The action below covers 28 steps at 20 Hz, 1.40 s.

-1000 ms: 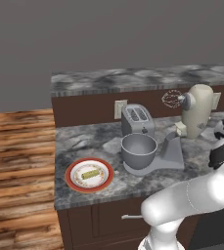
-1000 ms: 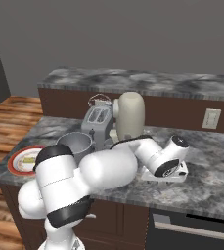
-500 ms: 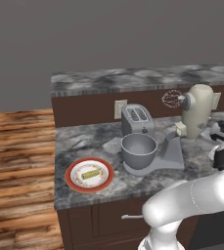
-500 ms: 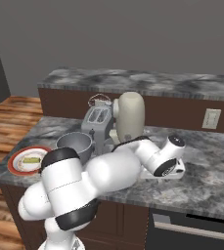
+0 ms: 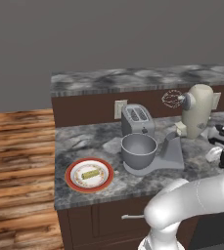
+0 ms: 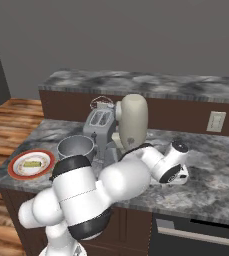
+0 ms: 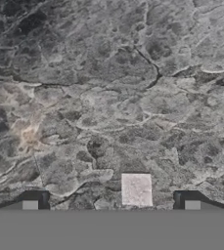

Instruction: Add butter and sugar cubes to the stand mixer bowl and then turn on the stand mixer to begin making frosting.

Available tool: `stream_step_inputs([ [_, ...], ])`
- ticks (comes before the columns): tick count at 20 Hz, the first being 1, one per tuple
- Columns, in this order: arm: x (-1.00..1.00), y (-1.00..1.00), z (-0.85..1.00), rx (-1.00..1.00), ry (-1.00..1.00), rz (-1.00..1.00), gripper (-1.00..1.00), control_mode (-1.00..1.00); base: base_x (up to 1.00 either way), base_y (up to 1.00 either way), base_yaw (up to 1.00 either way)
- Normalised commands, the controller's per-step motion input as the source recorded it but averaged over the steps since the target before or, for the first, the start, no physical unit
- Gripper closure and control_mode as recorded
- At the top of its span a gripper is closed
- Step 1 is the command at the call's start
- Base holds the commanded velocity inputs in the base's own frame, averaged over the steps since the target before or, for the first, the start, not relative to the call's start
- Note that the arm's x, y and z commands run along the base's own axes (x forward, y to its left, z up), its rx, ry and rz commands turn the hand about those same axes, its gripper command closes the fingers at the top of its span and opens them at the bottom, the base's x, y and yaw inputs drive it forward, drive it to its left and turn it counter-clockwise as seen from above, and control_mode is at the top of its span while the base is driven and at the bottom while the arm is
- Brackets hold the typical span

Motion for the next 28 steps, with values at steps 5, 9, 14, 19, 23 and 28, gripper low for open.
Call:
stream_step_inputs([
  [5, 0.14, -0.10, -0.20, 0.00, 0.00, 0.00, -1.00, -1.00, 0.00, 0.00, 0.00],
  [9, 0.20, -0.05, -0.14, 0.00, 0.00, 0.00, -1.00, -1.00, 0.00, 0.00, 0.00],
  [14, 0.03, -0.02, -0.24, 0.00, 0.00, 0.00, -1.00, -1.00, 0.00, 0.00, 0.00],
  [19, 0.00, 0.05, -0.35, 0.00, 0.00, 0.00, 1.00, -1.00, 0.00, 0.00, 0.00],
  [23, 0.00, 0.16, -0.29, 0.00, 0.00, 0.00, 1.00, -1.00, 0.00, 0.00, 0.00],
  [28, -0.17, 0.14, -0.03, 0.00, -0.01, 0.00, 1.00, -1.00, 0.00, 0.00, 0.00],
])
